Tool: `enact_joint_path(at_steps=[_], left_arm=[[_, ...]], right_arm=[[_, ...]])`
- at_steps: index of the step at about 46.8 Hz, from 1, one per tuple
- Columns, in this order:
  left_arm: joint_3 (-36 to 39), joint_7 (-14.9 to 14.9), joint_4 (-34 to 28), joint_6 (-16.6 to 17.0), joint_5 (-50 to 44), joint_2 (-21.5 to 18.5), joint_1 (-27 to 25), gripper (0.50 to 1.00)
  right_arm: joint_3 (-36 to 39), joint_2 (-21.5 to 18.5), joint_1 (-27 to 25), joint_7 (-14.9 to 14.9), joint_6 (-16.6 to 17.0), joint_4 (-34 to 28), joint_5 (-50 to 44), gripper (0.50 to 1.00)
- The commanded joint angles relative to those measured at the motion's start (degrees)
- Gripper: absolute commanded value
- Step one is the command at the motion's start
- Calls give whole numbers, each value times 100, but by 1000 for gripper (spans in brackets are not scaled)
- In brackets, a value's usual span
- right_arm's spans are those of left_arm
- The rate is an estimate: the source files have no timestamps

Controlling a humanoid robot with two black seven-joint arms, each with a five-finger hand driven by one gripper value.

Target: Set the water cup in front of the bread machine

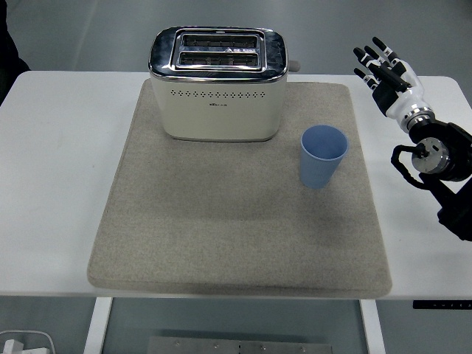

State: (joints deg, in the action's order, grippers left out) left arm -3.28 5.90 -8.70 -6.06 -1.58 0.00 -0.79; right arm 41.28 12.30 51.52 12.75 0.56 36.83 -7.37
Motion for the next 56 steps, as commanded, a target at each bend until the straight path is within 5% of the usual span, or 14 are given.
enact_joint_path(at_steps=[1,14,23,56], left_arm=[[-6,8,-9,-18,0,0,0,1000],[-6,8,9,-9,-9,0,0,1000],[3,8,0,-9,-9,0,0,1000],[3,8,-18,-9,0,0,-9,1000]], right_arm=[[3,-9,7,0,6,0,16,928],[20,35,-10,0,67,9,69,928],[11,140,-194,-9,497,193,61,928],[-32,1880,-1179,158,1913,1617,-976,928]])
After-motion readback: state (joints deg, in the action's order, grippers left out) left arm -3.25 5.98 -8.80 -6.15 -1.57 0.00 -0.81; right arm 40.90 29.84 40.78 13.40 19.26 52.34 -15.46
